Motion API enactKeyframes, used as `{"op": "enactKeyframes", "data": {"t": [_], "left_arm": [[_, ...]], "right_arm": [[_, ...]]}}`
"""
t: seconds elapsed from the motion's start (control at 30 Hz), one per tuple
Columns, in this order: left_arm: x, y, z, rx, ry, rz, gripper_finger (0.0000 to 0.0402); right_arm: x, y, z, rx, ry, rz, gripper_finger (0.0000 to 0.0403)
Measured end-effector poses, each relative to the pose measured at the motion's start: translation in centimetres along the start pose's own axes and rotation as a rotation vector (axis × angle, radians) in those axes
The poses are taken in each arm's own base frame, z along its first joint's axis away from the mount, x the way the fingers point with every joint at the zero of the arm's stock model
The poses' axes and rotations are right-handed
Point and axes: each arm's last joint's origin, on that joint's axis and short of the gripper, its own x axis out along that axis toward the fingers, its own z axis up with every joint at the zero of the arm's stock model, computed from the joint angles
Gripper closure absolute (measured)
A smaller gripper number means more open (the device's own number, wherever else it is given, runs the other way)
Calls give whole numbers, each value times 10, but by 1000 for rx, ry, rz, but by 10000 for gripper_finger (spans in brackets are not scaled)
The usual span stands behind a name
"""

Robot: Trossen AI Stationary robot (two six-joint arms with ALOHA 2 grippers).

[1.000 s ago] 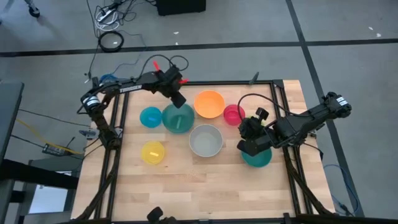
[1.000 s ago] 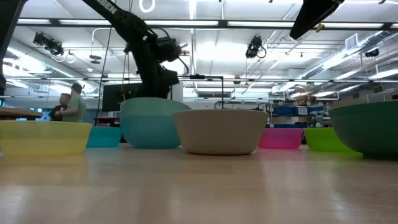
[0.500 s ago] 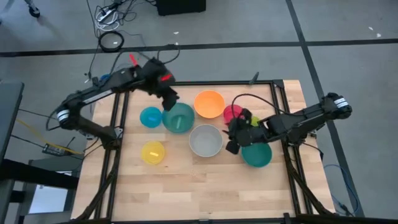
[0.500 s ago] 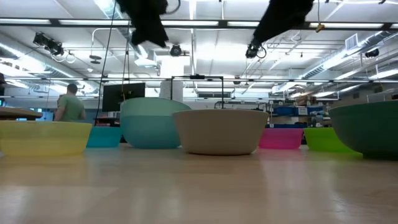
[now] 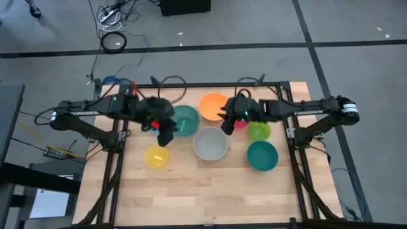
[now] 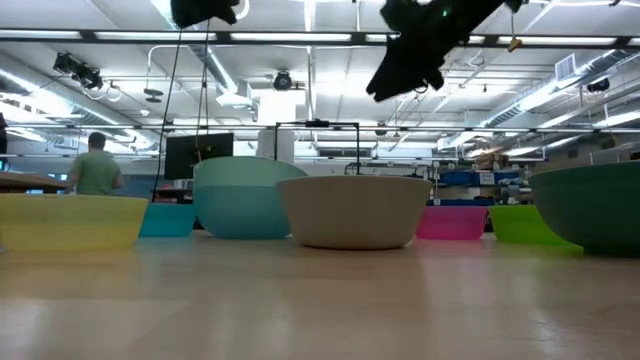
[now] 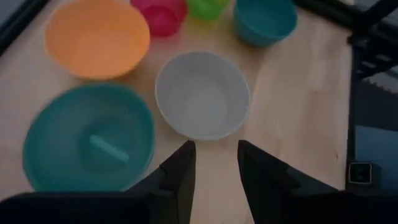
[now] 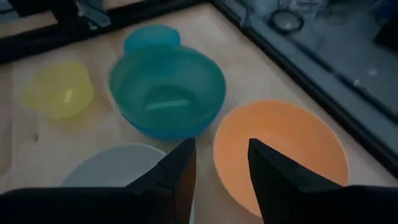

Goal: Nest bowls inside each other
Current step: Stack the orange bowl on top of the dark green bowl

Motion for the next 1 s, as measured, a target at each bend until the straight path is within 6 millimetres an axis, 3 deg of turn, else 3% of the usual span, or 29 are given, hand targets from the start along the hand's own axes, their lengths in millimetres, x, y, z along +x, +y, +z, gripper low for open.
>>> {"op": "enactKeyframes", "data": {"t": [0.17,0.4,0.53,1.0], "left_arm": [[-5,-11,-21,-46,67,147,273],[-12,-21,-45,-78,121,281,273],[-16,-27,-52,-87,116,299,273],[-21,-39,-60,-66,51,313,273]], "right_arm": [[34,-29,-7,53,131,57,268],[77,-33,-34,-263,302,169,268],[83,-33,-40,-361,331,174,270],[84,-37,-40,-411,331,134,270]]}}
